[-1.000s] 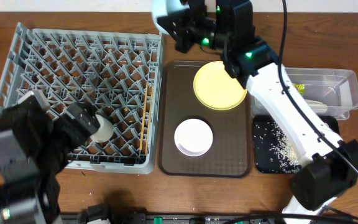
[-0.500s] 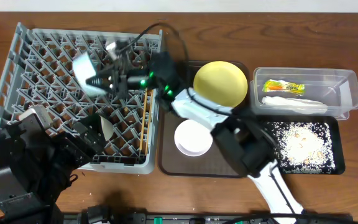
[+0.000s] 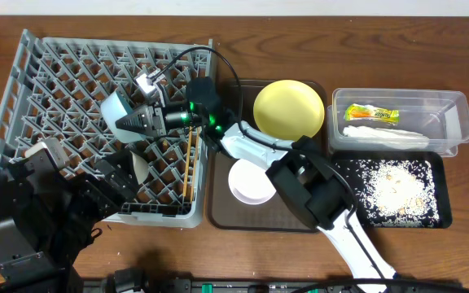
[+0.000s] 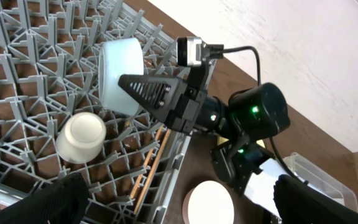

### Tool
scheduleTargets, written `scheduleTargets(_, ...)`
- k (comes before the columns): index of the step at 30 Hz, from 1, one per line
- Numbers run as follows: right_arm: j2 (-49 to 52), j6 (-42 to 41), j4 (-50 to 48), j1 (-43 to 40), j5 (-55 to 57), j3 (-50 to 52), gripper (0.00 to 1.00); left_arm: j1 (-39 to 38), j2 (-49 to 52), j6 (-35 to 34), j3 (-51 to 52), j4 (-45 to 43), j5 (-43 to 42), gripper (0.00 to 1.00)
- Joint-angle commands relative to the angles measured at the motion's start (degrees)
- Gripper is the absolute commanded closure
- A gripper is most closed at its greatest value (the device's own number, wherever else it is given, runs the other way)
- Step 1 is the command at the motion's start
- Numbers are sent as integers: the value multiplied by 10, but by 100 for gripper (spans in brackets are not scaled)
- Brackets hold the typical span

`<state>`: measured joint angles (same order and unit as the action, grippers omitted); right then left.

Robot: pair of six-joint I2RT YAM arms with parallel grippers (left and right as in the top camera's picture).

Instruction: Sort waste into correct bins and load items into the dishwasher

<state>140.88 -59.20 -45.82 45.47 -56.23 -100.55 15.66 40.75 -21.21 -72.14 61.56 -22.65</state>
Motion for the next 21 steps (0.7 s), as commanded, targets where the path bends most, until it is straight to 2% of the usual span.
scheduleTargets(1, 3, -8, 18, -4, -5, 2, 99, 3, -1, -3, -9, 1, -9, 2)
scheduleTargets(9, 3, -106, -85, 14, 44, 2, 99, 3, -1, -3, -9, 1, -9, 2)
scheduleTargets(21, 7, -67, -10, 16, 44, 2, 99, 3, -1, -3, -9, 0, -9, 2)
